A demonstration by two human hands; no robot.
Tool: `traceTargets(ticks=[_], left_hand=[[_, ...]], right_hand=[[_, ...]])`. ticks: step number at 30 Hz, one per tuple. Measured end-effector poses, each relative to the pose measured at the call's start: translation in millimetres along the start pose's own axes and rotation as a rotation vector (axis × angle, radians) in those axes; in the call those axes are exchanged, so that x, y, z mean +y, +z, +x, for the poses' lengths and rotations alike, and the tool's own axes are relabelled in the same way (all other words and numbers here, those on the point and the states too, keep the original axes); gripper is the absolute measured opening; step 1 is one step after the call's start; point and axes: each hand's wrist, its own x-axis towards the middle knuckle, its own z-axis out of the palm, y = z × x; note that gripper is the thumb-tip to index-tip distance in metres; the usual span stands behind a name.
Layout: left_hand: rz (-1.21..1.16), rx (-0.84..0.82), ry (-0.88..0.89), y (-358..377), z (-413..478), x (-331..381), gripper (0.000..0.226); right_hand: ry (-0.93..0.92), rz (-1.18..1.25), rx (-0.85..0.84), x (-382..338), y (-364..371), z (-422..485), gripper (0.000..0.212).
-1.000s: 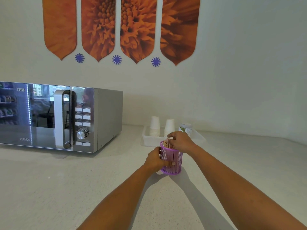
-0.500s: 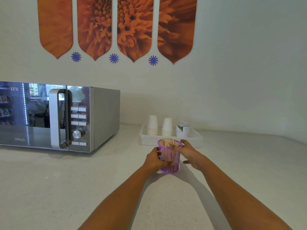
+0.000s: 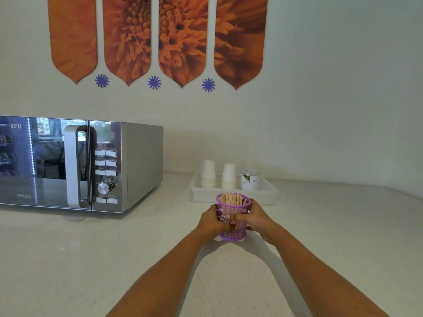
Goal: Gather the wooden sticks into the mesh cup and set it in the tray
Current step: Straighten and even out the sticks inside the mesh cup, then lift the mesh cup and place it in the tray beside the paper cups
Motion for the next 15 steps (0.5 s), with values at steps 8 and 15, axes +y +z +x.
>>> traceTargets(ticks=[8, 15], left_hand=[[-0.013, -0.011, -0.010, -2.1, 2.3, 4.3, 0.072], [-0.017, -0.006, -0.003, 0.3, 3.0, -0.7, 0.074]], right_hand=[[0.018, -0.001, 0.037, -1.1, -0.9, 1.6, 0.080], [0.009, -0.006, 0.016, 4.4, 0.6, 1.1, 0.080]])
